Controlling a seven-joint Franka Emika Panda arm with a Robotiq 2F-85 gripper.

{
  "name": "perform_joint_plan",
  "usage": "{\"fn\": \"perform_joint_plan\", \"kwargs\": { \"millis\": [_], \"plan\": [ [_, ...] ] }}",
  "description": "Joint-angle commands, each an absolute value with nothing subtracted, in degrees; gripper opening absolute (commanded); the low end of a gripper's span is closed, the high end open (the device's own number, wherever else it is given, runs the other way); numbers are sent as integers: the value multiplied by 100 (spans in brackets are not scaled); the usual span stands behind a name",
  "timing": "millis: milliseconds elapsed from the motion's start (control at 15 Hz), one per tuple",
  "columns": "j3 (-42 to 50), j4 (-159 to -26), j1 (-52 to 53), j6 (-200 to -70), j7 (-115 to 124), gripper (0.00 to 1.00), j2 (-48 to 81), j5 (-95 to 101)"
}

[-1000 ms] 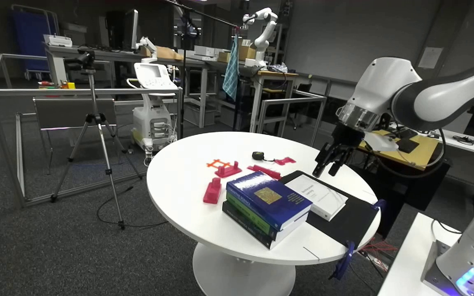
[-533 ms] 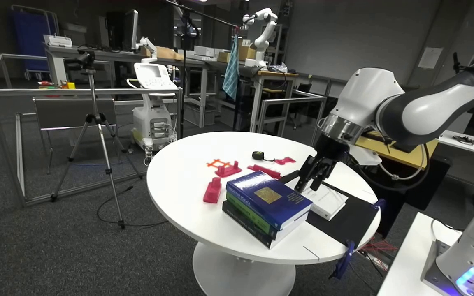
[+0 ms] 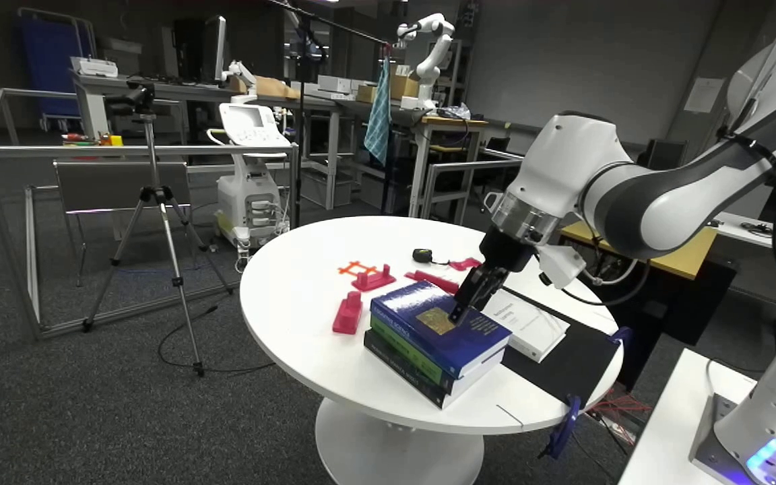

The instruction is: Move the blue book to the top of the white book on the right.

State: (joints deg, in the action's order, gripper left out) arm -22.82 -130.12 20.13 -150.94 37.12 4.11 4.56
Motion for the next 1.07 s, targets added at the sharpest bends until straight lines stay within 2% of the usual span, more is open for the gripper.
{"fn": "perform_joint_plan", "kwargs": {
  "millis": [0, 67, 533, 1000],
  "plan": [
    [-2137, -12366, 2341, -14924, 4230, 100, 828, 1111],
    [-2132, -12760, 2284, -15075, 3954, 100, 581, 795],
    [-2067, -12759, 2276, -15148, 3873, 100, 603, 615],
    [-1878, -12362, 2172, -15059, 3162, 100, 806, -54]
  ]
}}
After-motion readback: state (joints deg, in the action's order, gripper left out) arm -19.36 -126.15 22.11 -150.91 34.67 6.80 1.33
